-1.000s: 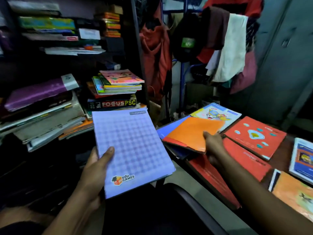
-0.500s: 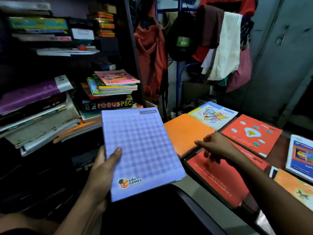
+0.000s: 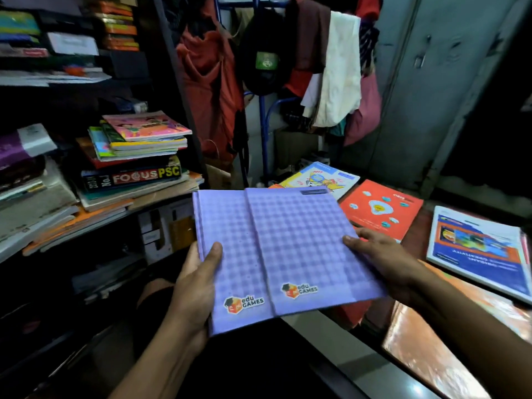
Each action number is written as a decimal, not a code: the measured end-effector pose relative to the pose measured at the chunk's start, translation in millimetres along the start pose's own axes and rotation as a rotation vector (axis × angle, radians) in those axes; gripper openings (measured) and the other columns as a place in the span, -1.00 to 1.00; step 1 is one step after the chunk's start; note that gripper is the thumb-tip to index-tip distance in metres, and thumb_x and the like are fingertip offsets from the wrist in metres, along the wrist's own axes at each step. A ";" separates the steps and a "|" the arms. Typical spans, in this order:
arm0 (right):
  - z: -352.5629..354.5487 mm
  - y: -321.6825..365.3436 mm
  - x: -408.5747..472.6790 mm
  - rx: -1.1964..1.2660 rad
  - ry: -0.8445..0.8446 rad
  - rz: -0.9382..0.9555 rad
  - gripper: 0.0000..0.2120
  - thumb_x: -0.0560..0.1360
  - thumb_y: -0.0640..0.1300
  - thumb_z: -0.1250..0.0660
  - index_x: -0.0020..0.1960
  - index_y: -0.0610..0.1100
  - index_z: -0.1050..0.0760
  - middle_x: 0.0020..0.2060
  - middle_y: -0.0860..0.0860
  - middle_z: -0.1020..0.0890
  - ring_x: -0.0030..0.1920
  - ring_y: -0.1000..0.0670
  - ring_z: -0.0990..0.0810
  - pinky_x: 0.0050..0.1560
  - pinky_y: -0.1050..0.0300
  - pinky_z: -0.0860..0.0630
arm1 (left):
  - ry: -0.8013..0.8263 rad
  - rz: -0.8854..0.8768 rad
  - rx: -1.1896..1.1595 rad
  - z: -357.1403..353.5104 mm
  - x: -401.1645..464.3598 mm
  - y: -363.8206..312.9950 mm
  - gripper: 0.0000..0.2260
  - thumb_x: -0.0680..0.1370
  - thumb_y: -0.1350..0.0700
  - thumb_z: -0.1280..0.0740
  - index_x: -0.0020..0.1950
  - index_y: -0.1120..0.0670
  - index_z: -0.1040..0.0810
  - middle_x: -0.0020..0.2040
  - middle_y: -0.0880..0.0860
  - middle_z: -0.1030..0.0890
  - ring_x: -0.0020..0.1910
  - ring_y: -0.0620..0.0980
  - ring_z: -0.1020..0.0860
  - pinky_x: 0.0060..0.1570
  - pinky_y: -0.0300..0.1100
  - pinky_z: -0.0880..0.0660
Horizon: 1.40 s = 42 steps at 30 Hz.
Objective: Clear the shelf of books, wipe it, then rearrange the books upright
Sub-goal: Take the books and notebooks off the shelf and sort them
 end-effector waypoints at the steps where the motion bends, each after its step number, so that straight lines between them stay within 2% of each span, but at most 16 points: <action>1: 16.0 -2.7 -3.0 0.035 -0.074 -0.001 -0.82 0.64 -0.19 -0.29 0.18 -0.27 -0.54 -0.05 -0.19 -0.73 -0.19 -0.10 -0.73 -0.28 0.09 -0.66 | -0.001 -0.019 0.017 -2.0 1.2 -1.5 -0.79 0.65 0.09 -0.26 0.26 -0.07 -0.53 0.16 0.08 -0.70 0.06 0.16 -0.69 0.01 0.11 -0.62; 4: 53.2 -20.1 -11.2 0.160 -0.255 -0.033 -0.88 0.66 -0.23 -0.24 0.11 -0.26 -0.51 -0.03 -0.18 -0.69 -0.32 0.02 -0.71 -0.43 0.18 -0.60 | -0.041 -0.079 0.097 -1.0 9.8 -8.3 -0.76 0.67 0.09 -0.24 0.34 -0.03 -0.48 0.13 0.04 -0.70 -0.01 0.09 -0.71 -0.22 -0.06 -0.66; 8: 60.7 -47.0 -15.4 0.197 -0.223 -0.110 -0.79 0.66 -0.23 -0.23 0.25 -0.26 -0.52 0.03 -0.12 -0.72 -0.11 -0.04 -0.75 -0.18 0.03 -0.69 | -0.070 -0.127 0.210 2.8 21.3 -17.9 -0.72 0.68 0.06 -0.24 0.40 -0.02 -0.43 0.19 0.05 -0.67 0.02 0.09 -0.70 -0.16 -0.03 -0.61; 10: 54.6 -47.6 -20.8 0.056 -0.153 -0.120 -0.80 0.65 -0.20 -0.26 0.25 -0.19 -0.54 0.01 -0.08 -0.74 -0.04 -0.09 -0.74 -0.09 -0.06 -0.68 | -0.090 -0.130 0.229 7.5 25.5 -23.3 -0.72 0.69 0.06 -0.23 0.41 0.01 -0.44 0.18 0.08 -0.67 -0.06 0.04 -0.71 -0.21 -0.07 -0.60; 11: 50.9 -46.2 -24.1 -0.005 -0.108 -0.123 -0.81 0.65 -0.19 -0.28 0.24 -0.15 -0.54 -0.01 -0.07 -0.74 -0.06 -0.10 -0.74 -0.14 -0.04 -0.67 | -0.103 -0.127 0.222 10.6 27.3 -25.6 -0.73 0.69 0.07 -0.22 0.40 0.04 -0.44 0.15 0.09 -0.67 -0.12 0.02 -0.71 -0.28 -0.09 -0.61; 13: 44.2 -44.8 -31.4 -0.062 -0.024 -0.154 -0.82 0.62 -0.20 -0.32 0.22 -0.11 -0.52 -0.09 -0.10 -0.75 -0.16 -0.10 -0.72 -0.26 0.03 -0.64 | -0.128 -0.111 0.187 16.6 29.3 -28.8 -0.73 0.69 0.08 -0.22 0.39 0.06 -0.45 0.10 0.08 -0.69 -0.21 0.00 -0.71 -0.39 -0.11 -0.61; 15: 42.1 -47.6 -40.4 -0.097 0.038 -0.216 -0.78 0.58 -0.19 -0.39 0.21 -0.13 -0.50 -0.18 -0.10 -0.74 -0.24 -0.14 -0.70 -0.23 0.02 -0.66 | -0.138 -0.099 0.157 19.5 29.5 -31.3 -0.72 0.68 0.07 -0.23 0.39 0.05 -0.46 0.08 0.08 -0.70 -0.21 0.02 -0.72 -0.41 -0.09 -0.62; 19: 59.0 -32.0 -51.6 -0.715 0.034 -0.197 -0.71 0.49 0.11 -0.47 0.02 -0.09 -0.59 -0.39 -0.02 -0.66 -0.38 -0.11 -0.68 -0.38 0.02 -0.61 | -0.112 -0.107 0.142 11.9 25.6 -35.1 -0.75 0.68 0.06 -0.25 0.35 0.04 -0.50 0.02 0.04 -0.73 -0.15 0.03 -0.72 -0.37 -0.09 -0.63; 21: 59.6 -13.9 -48.9 -0.796 0.005 -0.106 -0.64 0.49 0.17 -0.44 -0.08 -0.15 -0.59 -0.48 -0.06 -0.59 -0.45 -0.17 -0.66 -0.46 0.04 -0.55 | -0.082 -0.098 0.137 3.1 23.4 -34.3 -0.77 0.68 0.07 -0.25 0.32 0.03 -0.52 0.01 0.03 -0.74 -0.13 0.03 -0.72 -0.33 -0.10 -0.64; 24: 34.8 10.2 -41.4 -0.636 -0.001 0.091 -0.55 0.45 0.29 -0.36 -0.09 -0.12 -0.58 -0.36 -0.08 -0.65 -0.37 -0.10 -0.66 -0.39 0.10 -0.51 | -0.025 -0.093 0.147 -17.0 19.2 -32.1 -0.75 0.67 0.05 -0.26 0.32 0.04 -0.53 0.07 0.06 -0.72 -0.04 0.08 -0.72 -0.18 -0.05 -0.65; 28: -15.5 -2.9 -21.3 -0.123 0.177 -0.031 -0.45 0.45 0.30 -0.37 0.26 -0.07 -0.56 0.08 -0.03 -0.69 0.03 -0.08 -0.69 0.03 -0.02 -0.64 | 0.062 -0.022 0.126 -42.2 15.2 -19.7 -0.64 0.63 -0.10 -0.24 0.33 0.04 -0.58 0.15 0.09 -0.70 0.12 0.17 -0.67 0.18 0.14 -0.55; 29: -22.9 -5.9 -16.2 -0.049 0.198 -0.032 -0.48 0.49 0.24 -0.40 0.29 -0.10 -0.54 0.10 -0.02 -0.70 0.06 -0.08 -0.70 0.06 -0.02 -0.63 | 0.076 0.014 0.118 -46.3 14.3 -14.7 -0.60 0.62 -0.14 -0.24 0.32 0.05 -0.59 0.15 0.10 -0.70 0.13 0.18 -0.67 0.23 0.18 -0.53; 32: -14.8 -13.5 -1.9 0.031 0.064 -0.033 -0.71 0.57 0.02 -0.41 0.21 -0.08 -0.49 -0.07 -0.05 -0.74 -0.15 -0.07 -0.69 -0.09 0.02 -0.58 | 0.106 0.015 0.144 -52.6 15.1 -8.3 -0.65 0.64 -0.09 -0.23 0.33 0.03 -0.58 0.19 0.09 -0.69 0.19 0.18 -0.64 0.31 0.22 -0.47; 35: 19.5 -9.9 10.7 0.062 -0.084 0.033 -0.85 0.60 -0.12 -0.37 0.15 -0.12 -0.53 -0.08 -0.14 -0.74 -0.14 -0.18 -0.71 -0.05 -0.12 -0.65 | 0.148 -0.030 0.220 -60.3 18.1 -8.5 -0.74 0.66 0.12 -0.23 0.34 0.06 -0.52 0.17 0.12 -0.69 0.12 0.21 -0.66 0.19 0.21 -0.54; 39: 90.2 8.4 35.4 0.169 -0.323 0.143 -0.88 0.63 -0.23 -0.29 0.16 -0.15 -0.49 -0.12 -0.13 -0.72 -0.27 -0.03 -0.71 -0.33 0.08 -0.63 | 0.170 -0.027 0.299 -66.0 23.2 -3.9 -0.75 0.64 0.18 -0.27 0.33 0.06 -0.50 0.11 0.10 -0.71 -0.04 0.14 -0.71 -0.16 0.03 -0.64; 42: 147.5 11.5 72.4 0.280 -0.546 0.187 -0.84 0.64 -0.29 -0.26 0.20 -0.15 -0.42 -0.02 -0.14 -0.66 -0.29 0.00 -0.68 -0.33 0.03 -0.62 | 0.175 -0.016 0.318 -68.5 26.8 -2.0 -0.72 0.62 0.28 -0.28 0.31 0.09 -0.50 0.08 0.09 -0.72 -0.09 0.11 -0.72 -0.29 -0.12 -0.64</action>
Point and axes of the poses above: each hand's wrist, its own x-axis towards the middle knuckle, its own z-axis out of the back of the hand, y = z × x, the point moved 7 cm from there along x, towards the middle knuckle
